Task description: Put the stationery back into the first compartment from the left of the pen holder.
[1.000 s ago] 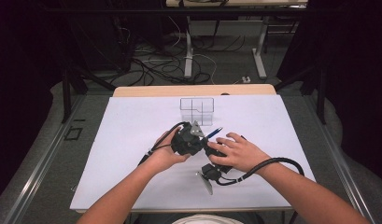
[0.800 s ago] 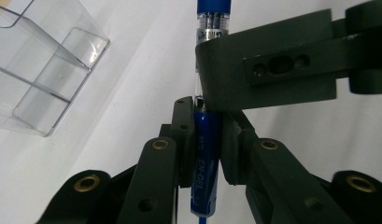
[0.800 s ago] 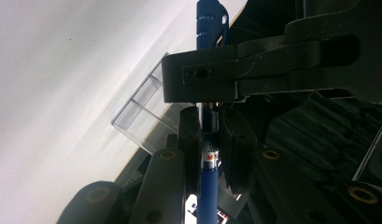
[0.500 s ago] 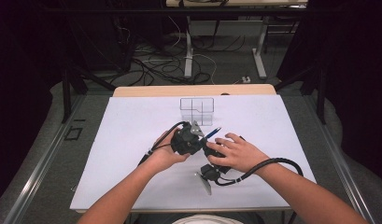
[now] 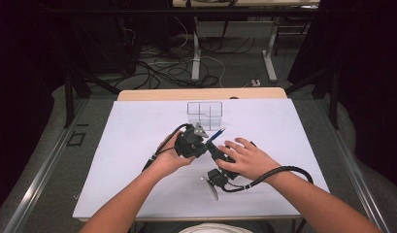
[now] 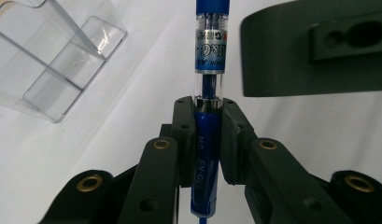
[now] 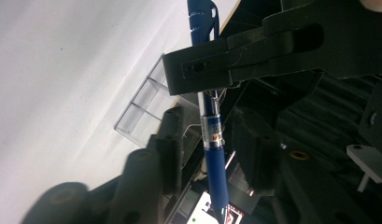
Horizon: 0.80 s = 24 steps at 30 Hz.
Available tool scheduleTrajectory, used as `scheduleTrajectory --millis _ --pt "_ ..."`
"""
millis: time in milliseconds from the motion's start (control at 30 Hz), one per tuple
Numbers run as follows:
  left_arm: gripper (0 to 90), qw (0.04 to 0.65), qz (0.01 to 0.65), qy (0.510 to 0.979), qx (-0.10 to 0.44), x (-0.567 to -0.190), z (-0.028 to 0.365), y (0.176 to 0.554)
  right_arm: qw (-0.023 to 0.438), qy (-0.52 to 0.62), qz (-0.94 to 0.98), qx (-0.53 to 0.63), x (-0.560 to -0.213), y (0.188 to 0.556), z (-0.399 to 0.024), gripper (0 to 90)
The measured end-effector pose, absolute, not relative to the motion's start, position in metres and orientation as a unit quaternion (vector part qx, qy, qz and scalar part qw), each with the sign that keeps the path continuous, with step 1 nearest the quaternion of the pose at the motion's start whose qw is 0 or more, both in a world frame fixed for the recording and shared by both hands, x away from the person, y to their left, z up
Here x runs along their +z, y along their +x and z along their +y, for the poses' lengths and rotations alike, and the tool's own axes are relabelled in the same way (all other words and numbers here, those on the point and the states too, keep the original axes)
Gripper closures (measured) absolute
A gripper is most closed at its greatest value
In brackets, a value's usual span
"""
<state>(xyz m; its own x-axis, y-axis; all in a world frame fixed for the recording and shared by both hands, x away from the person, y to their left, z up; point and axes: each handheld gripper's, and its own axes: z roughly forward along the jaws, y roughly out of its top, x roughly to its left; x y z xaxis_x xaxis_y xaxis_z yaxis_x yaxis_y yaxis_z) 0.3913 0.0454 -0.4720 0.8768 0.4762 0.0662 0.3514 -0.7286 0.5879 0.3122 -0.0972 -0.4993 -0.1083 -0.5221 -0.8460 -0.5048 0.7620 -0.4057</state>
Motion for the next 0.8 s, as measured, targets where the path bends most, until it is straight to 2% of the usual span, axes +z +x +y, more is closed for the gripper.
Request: scheduleTrajectory --millis 200,300,667,800 --pt "78.5 0.3 0.247 0.914 0.112 -0.472 0.052 0.397 0.565 -0.299 0.768 0.032 -0.498 0.314 -0.098 51.1" --pt "78.5 0.307 0.261 0.909 0.109 -0.471 0.055 0.399 0.56 -0.286 0.777 0.045 -0.498 0.315 -0.099 43.6" --pt "78.5 0.34 0.304 0.882 0.114 -0.466 0.066 0.409 0.555 -0.225 0.798 0.071 -0.499 0.318 -0.103 36.9" --pt "78.5 0.351 0.307 0.877 0.115 -0.463 0.072 0.414 0.549 -0.189 0.81 0.085 -0.5 0.321 -0.106 31.5"
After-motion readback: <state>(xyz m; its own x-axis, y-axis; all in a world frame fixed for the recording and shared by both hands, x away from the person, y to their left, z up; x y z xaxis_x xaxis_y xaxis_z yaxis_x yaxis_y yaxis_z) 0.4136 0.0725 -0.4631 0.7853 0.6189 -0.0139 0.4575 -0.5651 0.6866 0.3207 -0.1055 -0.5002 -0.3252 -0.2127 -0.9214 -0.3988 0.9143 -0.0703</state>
